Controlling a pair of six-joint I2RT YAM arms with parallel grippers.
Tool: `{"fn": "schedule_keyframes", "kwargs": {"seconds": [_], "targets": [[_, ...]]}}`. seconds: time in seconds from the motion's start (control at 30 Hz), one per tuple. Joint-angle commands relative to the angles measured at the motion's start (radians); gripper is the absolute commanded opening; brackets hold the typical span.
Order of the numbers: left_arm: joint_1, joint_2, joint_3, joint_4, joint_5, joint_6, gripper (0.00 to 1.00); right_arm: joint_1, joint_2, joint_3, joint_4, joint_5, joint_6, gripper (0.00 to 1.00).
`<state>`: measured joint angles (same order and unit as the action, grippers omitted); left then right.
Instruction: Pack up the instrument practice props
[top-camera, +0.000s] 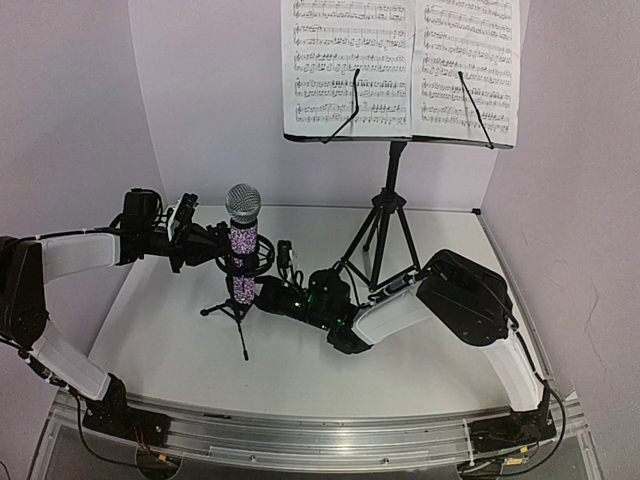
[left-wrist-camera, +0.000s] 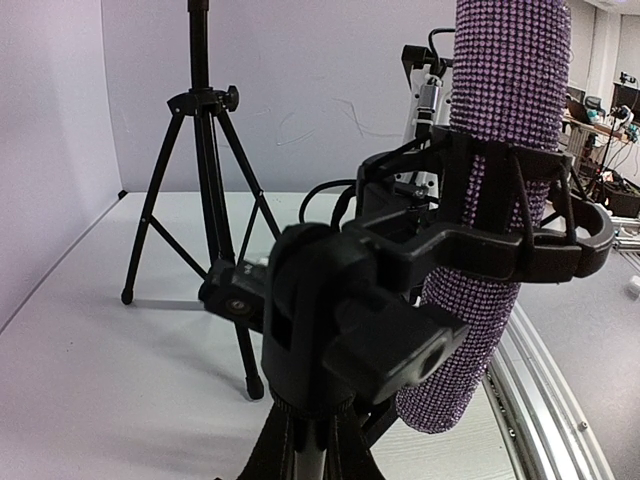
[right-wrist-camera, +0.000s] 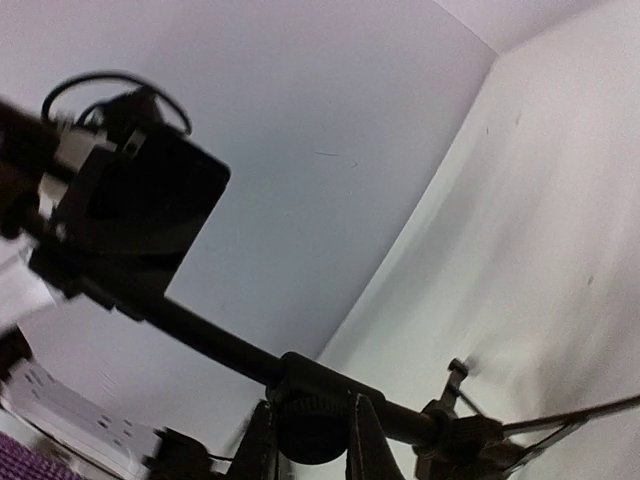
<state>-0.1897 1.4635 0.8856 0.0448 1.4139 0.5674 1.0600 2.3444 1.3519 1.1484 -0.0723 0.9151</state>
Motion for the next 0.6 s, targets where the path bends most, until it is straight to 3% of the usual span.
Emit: {"fn": "schedule_keyframes", "kwargs": {"seconds": [0.0, 0.23, 0.57], "targets": [[-0.009, 0.044, -0.045, -0.125, -0.104, -0.031, 0.0, -0.002, -0.038, -0.021, -0.036, -0.105, -0.656, 0.0], [-0.008, 0.05, -0.048, -0.123, -0.101, -0.027, 0.0, -0.003, -0.017, 0.009, -0.044, -0.2, -1.156, 0.0], [-0.009, 0.055, -0.047, -0.133, -0.096, -0.006, 0.0, -0.015, -0.002, 0.025, -0.121, -0.28, -1.397, 0.0]]}}
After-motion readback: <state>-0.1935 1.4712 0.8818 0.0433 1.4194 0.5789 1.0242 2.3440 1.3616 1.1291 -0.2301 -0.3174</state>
